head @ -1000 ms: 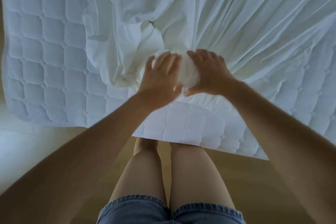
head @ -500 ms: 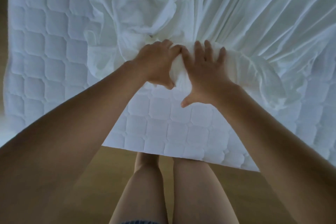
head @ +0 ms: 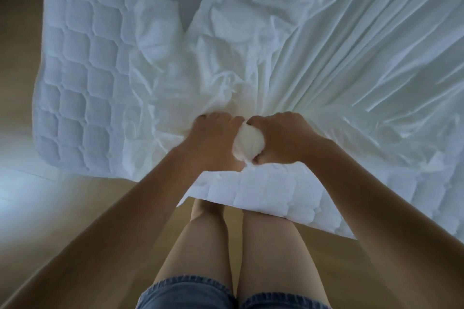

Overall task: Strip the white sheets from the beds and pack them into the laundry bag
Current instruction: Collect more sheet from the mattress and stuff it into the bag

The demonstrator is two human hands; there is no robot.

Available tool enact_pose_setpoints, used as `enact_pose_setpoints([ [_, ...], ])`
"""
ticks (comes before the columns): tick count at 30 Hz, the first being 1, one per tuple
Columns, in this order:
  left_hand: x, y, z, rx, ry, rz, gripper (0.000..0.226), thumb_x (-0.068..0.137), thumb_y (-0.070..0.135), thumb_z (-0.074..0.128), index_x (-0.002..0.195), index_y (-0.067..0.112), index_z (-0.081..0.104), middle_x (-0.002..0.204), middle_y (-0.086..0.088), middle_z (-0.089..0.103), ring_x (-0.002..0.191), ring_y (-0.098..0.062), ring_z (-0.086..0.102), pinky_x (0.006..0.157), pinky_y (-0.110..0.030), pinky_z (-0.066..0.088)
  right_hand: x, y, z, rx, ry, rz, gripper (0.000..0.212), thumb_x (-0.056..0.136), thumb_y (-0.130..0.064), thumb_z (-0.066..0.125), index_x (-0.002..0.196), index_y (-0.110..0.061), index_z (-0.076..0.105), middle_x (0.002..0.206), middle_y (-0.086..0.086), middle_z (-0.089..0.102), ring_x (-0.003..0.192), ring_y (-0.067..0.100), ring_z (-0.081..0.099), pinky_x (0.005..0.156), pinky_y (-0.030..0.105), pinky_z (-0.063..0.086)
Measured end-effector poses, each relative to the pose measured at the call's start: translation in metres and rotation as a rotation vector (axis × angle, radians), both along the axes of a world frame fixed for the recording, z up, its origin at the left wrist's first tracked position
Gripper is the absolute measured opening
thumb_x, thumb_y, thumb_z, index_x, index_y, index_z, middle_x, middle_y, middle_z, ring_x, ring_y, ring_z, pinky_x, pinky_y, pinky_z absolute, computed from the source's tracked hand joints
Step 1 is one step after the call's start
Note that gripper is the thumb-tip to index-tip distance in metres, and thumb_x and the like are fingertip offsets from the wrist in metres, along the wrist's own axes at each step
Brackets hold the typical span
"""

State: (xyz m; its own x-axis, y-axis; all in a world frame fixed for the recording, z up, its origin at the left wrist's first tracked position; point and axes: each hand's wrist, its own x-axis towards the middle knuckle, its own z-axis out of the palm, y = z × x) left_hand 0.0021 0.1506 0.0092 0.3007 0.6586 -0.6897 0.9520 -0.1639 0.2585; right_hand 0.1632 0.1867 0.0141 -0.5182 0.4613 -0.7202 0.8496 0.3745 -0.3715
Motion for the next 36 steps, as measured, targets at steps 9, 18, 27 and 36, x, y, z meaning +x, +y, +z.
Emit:
enact_pose_setpoints([
  [9,-0.057,-0.048,-0.003,0.159,0.050,0.673,0.143,0.045,0.089,0.055,0.147,0.029,-0.023,0.156,-0.018,-0.022,0.144,-0.036,-0.019,0.109,-0.064,-0.003,-0.021,0.029,-0.013,-0.019,-0.019,-0.020,0.087,0.057,-0.061,0.077,0.132,-0.033,0.043,0.113,-0.004,0.063,0.101,0.023,0.060,0.075,0.031,0.040],
  [18,-0.068,-0.033,-0.042,-0.062,0.004,1.526,0.140,0.049,0.080,0.069,0.149,0.034,-0.018,0.160,-0.013,-0.012,0.148,-0.030,-0.008,0.114,-0.062,0.002,-0.027,0.032,-0.019,-0.001,-0.043,-0.002,0.095,0.056,-0.063,0.077,0.138,-0.032,0.040,0.119,-0.003,0.063,0.104,0.024,0.060,0.083,0.034,0.044],
  [27,-0.069,0.000,-0.028,0.020,-0.248,1.258,0.058,0.069,0.031,0.076,0.121,0.017,0.056,0.112,-0.005,0.064,0.106,-0.030,0.058,0.092,-0.041,0.048,-0.014,0.028,-0.016,0.221,0.247,-0.025,0.114,0.056,-0.048,0.083,0.149,-0.025,0.022,0.149,0.008,0.028,0.138,0.029,0.024,0.112,0.042,0.023],
  [36,-0.009,0.047,0.025,0.415,-0.373,0.073,0.035,0.076,0.008,0.048,0.100,0.012,0.074,0.098,-0.014,0.056,0.091,-0.037,0.053,0.080,-0.044,0.046,0.032,0.041,-0.014,0.602,0.345,0.131,0.134,0.039,-0.062,0.069,0.149,-0.015,0.010,0.156,0.020,0.016,0.144,0.033,0.007,0.111,0.057,0.010],
])
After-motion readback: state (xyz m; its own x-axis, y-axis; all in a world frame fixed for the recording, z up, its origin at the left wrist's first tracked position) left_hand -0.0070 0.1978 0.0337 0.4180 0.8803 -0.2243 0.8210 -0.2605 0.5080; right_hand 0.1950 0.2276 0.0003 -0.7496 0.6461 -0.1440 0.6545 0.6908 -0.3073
